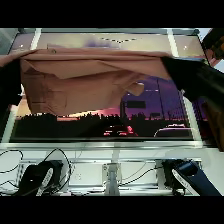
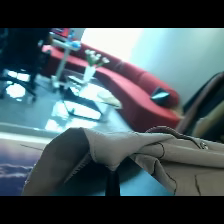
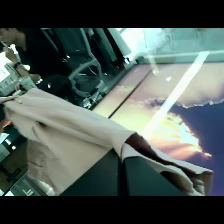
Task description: Fold the clothes and pants, and hang the long-sleeved shirts on hangers.
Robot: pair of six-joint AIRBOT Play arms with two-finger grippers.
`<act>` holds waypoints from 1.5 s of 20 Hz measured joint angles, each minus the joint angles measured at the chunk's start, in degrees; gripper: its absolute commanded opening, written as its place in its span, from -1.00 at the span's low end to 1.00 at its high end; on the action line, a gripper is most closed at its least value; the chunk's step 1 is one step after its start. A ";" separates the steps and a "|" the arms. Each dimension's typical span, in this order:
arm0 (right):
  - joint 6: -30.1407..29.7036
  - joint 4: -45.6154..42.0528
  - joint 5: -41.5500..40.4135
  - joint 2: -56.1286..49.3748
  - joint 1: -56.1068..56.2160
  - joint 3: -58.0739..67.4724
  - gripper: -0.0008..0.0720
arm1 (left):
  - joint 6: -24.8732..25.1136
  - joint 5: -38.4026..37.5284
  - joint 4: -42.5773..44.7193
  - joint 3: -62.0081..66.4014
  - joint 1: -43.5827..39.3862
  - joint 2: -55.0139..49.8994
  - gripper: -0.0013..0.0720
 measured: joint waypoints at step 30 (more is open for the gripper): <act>4.68 -1.18 -18.29 -50.80 1.68 -1.40 0.75 | -14.16 19.67 -8.22 -8.11 -6.99 -48.00 0.97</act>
